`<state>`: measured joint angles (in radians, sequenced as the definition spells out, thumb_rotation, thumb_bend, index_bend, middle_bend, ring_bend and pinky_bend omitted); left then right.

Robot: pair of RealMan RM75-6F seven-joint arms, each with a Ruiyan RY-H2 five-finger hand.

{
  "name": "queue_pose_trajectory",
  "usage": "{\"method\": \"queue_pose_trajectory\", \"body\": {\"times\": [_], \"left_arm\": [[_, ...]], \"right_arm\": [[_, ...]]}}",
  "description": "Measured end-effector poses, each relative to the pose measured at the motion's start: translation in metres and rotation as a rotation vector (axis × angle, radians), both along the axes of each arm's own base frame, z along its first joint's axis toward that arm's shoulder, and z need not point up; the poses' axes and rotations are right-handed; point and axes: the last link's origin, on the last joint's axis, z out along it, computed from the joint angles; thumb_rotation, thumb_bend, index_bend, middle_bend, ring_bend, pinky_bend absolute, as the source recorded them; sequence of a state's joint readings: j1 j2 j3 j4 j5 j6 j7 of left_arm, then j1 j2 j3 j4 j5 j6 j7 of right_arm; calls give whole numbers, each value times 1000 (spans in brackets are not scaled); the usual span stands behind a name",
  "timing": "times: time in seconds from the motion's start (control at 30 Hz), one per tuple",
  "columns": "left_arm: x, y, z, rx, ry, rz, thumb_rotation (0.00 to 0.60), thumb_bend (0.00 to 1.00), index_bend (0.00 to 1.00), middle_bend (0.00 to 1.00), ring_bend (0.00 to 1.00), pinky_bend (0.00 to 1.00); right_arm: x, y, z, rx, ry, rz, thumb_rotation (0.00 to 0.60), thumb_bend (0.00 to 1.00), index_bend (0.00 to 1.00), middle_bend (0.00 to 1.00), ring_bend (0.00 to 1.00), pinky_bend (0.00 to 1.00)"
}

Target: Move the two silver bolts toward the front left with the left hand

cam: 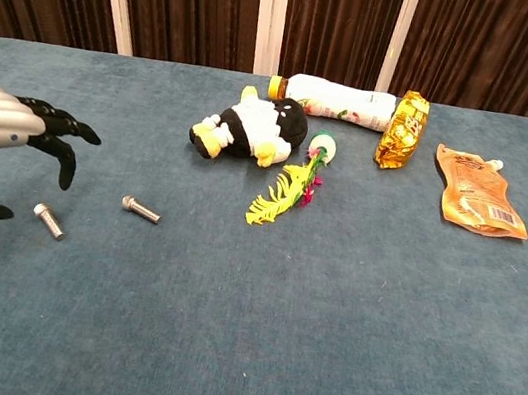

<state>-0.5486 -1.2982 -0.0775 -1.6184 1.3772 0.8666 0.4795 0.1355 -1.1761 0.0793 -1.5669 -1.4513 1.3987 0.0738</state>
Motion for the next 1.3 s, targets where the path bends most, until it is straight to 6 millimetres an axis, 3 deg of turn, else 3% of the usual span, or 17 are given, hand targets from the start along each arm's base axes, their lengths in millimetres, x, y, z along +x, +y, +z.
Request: {"method": "queue_pose_trajectory", "body": {"times": [0.47,1.3], "left_arm": [[0,2,-26,22,28,-25,600,427,438,53,0,0],[-3,-1,-44,34,71,-35,600,441,493,60,0,0]], "right_arm": [[-3,-2,2,-8,-13,-10,600,109,119,67,31,0],[-4,-2,4,-26,-30,-24,600,110,119,67,31,0]]}}
